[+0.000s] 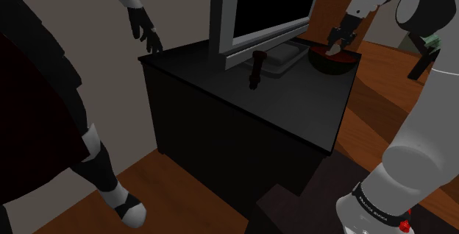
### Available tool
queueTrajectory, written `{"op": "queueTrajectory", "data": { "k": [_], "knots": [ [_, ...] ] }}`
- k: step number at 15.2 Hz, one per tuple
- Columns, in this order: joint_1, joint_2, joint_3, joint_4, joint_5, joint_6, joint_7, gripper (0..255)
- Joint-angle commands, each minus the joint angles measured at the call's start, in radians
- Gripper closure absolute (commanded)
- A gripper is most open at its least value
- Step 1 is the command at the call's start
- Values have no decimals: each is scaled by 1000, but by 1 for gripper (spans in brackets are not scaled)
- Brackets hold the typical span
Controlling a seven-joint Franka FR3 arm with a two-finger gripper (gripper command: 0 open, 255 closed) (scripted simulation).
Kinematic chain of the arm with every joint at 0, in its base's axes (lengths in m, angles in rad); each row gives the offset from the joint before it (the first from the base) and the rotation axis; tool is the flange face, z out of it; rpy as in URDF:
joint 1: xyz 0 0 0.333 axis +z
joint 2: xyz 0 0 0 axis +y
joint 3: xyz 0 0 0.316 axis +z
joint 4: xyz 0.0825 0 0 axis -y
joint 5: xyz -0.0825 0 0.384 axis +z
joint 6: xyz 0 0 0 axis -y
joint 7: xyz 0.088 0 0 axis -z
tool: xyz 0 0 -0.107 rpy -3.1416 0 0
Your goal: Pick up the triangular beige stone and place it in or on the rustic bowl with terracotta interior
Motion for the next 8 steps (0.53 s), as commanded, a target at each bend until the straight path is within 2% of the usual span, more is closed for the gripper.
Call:
{"op": "queueTrajectory", "data": {
  "k": [1,6,7,8],
  "knots": [
    [1,-1,0,-7,0,6,-1,255],
    [1,-1,0,-7,0,6,-1,255],
    [1,-1,0,-7,0,6,-1,0],
    [1,-1,0,-7,0,6,-1,0]
  ]
}}
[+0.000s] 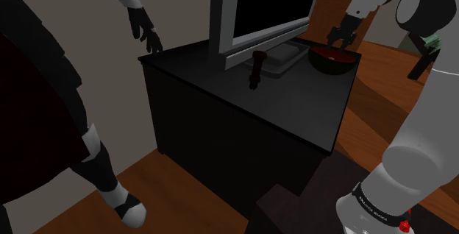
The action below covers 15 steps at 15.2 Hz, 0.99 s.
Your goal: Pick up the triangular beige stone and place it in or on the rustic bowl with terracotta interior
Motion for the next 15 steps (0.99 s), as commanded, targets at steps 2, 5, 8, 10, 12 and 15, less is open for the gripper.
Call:
{"op": "queueTrajectory", "data": {
  "k": [2,5,8,10,12,15],
  "knots": [
    [0,0,0,0,0,0,0,0],
    [-7,4,-2,37,1,-35,1,0],
    [-35,24,-8,155,12,-137,1,0],
    [-35,24,-8,155,12,-137,1,0],
    [-35,24,-8,155,12,-137,1,0],
    [-35,24,-8,155,12,-137,1,0]
  ]
}}
